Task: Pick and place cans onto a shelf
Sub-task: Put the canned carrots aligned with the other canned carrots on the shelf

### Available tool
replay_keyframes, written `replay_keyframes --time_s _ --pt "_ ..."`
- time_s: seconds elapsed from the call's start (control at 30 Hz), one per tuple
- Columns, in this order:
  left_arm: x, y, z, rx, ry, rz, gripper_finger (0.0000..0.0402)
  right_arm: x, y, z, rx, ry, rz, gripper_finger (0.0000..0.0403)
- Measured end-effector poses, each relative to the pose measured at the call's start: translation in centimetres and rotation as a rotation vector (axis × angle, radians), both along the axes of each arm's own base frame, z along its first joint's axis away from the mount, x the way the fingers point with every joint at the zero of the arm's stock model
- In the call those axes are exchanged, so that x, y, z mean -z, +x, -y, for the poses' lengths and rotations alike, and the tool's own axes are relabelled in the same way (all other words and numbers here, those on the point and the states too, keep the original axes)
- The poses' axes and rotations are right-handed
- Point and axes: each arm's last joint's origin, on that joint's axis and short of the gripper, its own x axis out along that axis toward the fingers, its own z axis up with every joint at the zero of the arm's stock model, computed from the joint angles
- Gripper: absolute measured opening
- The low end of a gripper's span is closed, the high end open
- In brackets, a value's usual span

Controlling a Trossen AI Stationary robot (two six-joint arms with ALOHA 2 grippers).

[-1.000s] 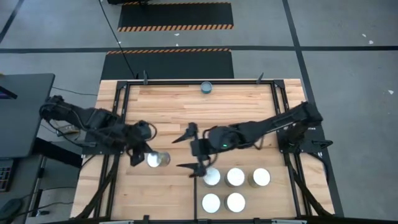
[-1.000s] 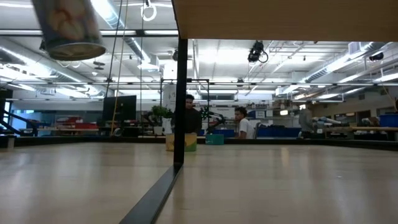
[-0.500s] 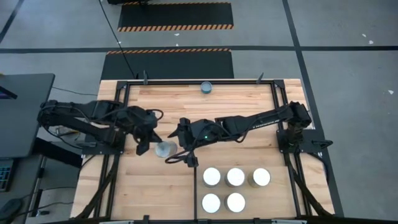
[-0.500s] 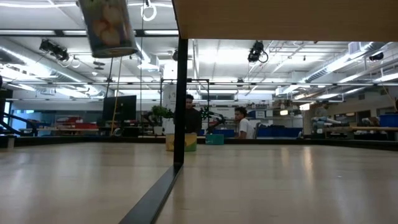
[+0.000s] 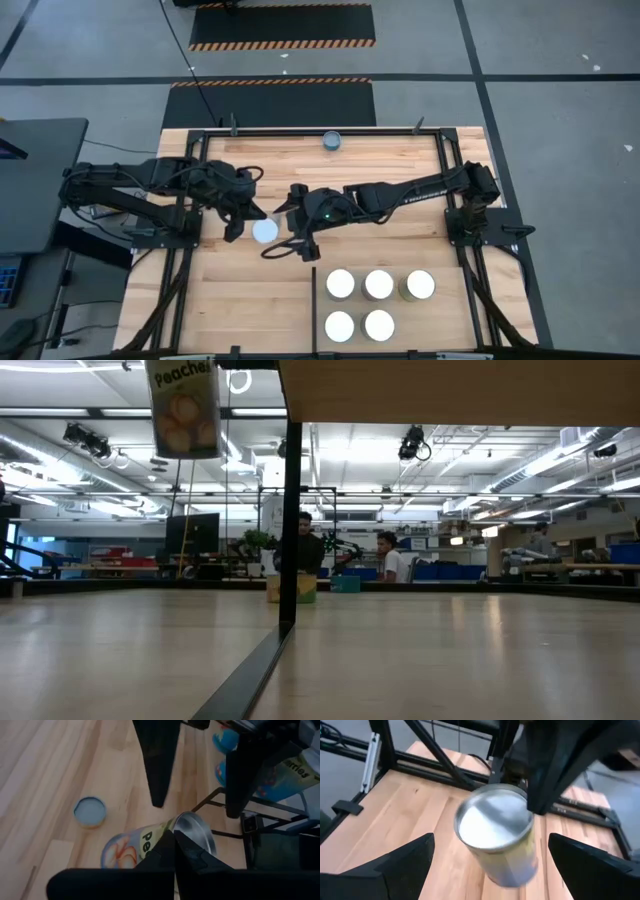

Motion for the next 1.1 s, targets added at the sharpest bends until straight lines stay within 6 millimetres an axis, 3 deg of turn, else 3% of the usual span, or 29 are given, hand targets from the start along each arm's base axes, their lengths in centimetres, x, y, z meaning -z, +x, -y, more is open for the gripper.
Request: replay_keyframes --time_s 0.13,0.4,0.53,0.67,0.87,1.1 --pt "1.9 0.1 -0.1 -0.03 0.019 -0.055 0.0 0.2 -0.1 -0.2 0.008 0.018 -0.024 0.0397" --pt "10.0 0.4 -0.6 -0.092 -0.012 -0.164 0.0 0.5 -0.6 -1.6 -0.023 0.016 -0.058 0.0386" --pt "12.9 0.0 -1.6 -0.14 -0.017 -0.186 0.0 0.5 -0.7 -2.1 -0.032 0.018 -0.067 0.038" --pt "14.4 -0.3 -2.5 -0.17 -0.039 -0.197 0.0 0.6 -0.8 -2.2 -0.023 0.036 -0.076 0.0376" --pt "14.8 -0.5 -3.1 -0.185 -0.024 -0.204 0.0002 0.7 -0.8 -2.2 -0.012 0.052 -0.087 0.0375" --pt "14.9 -0.5 -2.9 -0.172 -0.023 -0.206 0.0058 1.1 -0.5 -2.2 0.001 0.074 -0.07 0.0375"
